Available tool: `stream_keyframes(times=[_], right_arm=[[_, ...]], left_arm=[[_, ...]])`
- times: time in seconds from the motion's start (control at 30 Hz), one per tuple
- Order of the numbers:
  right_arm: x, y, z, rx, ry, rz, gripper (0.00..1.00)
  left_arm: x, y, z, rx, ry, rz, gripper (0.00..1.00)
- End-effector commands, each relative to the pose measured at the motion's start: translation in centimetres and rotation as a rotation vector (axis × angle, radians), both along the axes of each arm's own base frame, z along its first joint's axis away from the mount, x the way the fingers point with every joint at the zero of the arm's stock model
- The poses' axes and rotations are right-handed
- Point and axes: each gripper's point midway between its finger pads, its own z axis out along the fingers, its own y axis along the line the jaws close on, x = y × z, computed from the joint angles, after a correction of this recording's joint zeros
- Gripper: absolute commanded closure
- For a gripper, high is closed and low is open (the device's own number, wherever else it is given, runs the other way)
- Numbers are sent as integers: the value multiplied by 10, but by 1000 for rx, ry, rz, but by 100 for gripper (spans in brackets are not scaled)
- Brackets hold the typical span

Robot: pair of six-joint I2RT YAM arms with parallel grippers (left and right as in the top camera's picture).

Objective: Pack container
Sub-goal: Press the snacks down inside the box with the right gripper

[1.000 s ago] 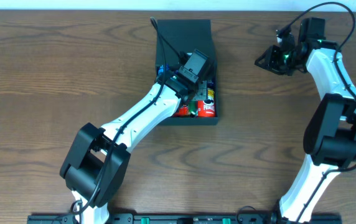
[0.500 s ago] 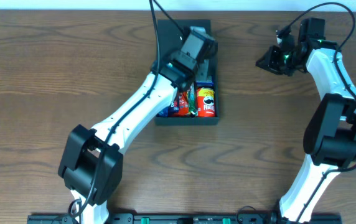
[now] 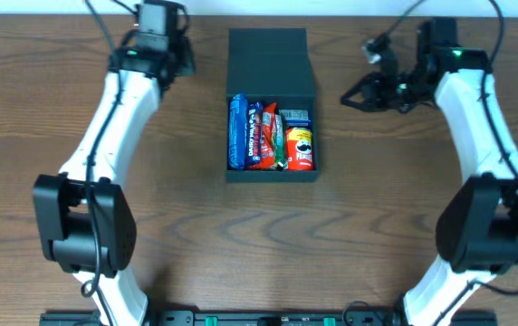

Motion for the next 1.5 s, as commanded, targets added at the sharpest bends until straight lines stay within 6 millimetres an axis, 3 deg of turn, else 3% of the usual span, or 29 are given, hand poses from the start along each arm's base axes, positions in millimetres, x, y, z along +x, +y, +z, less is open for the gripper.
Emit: stream_keyframes(times=[0.0, 0.17, 0.47, 0.8, 1.07, 1.3, 1.47], right_arm=[[-13, 35, -6, -79, -44, 132, 98], [-29, 77, -27, -141, -23, 241, 98], [-52, 104, -66, -219, 75, 311, 98], [-67, 112, -82, -234, 135, 351, 98], [-81, 105, -101, -266, 178, 360, 99], [-76, 110, -98, -241, 156, 360, 99], [-60, 121, -65, -158, 82, 353, 98]], left_arm=[[1, 3, 18, -89, -29, -26, 30], [1, 9, 18, -99, -28, -19, 29], [1, 9, 18, -98, -28, -19, 25], [2, 9, 18, -95, -29, -17, 24], [2, 9, 18, -95, -29, -17, 24], [2, 9, 18, -95, -29, -17, 21], [1, 9, 18, -96, -29, -18, 14]])
